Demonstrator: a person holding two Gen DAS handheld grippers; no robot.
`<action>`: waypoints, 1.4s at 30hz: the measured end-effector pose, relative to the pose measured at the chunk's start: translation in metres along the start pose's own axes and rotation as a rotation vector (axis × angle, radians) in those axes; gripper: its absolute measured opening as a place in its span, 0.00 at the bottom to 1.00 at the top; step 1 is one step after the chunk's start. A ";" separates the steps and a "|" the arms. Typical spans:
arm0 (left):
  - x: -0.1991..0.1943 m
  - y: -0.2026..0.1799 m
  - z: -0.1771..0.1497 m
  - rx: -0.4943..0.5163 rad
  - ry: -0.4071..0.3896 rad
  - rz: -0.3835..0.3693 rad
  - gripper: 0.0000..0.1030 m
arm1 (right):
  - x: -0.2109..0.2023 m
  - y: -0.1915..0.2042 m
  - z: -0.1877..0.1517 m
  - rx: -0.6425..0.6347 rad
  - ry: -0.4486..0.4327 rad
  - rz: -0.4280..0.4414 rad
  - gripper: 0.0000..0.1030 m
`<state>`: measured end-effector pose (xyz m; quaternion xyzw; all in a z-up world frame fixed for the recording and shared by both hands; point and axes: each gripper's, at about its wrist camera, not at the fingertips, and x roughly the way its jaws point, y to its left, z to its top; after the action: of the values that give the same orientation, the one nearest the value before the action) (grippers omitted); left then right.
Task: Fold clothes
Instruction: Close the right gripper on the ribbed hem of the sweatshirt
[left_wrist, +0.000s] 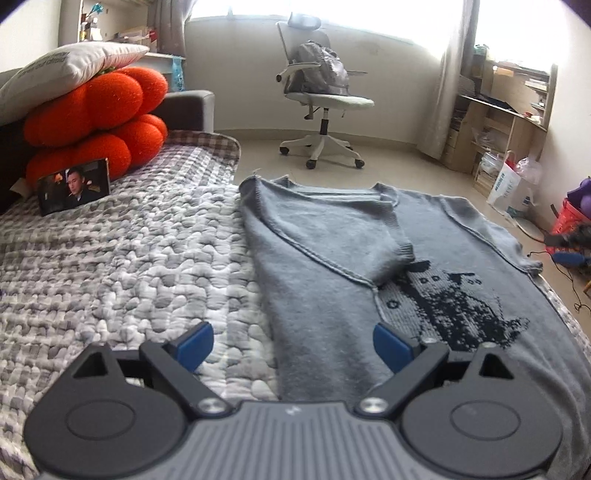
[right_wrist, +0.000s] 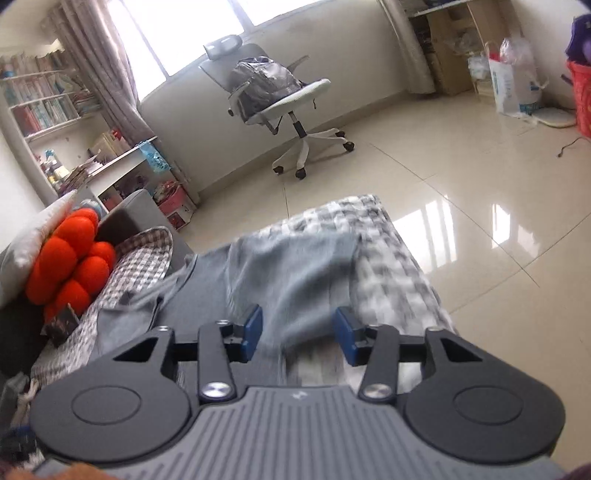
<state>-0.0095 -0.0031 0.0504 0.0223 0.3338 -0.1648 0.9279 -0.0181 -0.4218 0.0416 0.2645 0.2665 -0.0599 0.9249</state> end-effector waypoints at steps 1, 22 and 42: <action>0.001 0.001 0.000 -0.005 0.004 0.000 0.91 | 0.008 -0.002 0.008 -0.001 0.009 -0.006 0.48; 0.008 0.004 0.002 -0.094 0.016 0.034 0.92 | 0.043 0.057 -0.001 -0.386 -0.027 -0.166 0.01; -0.003 0.045 -0.003 -0.176 0.003 0.073 0.94 | 0.061 0.060 0.006 -0.314 0.043 -0.195 0.45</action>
<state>0.0017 0.0410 0.0469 -0.0471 0.3473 -0.1007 0.9311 0.0517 -0.3722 0.0417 0.0910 0.3166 -0.1011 0.9387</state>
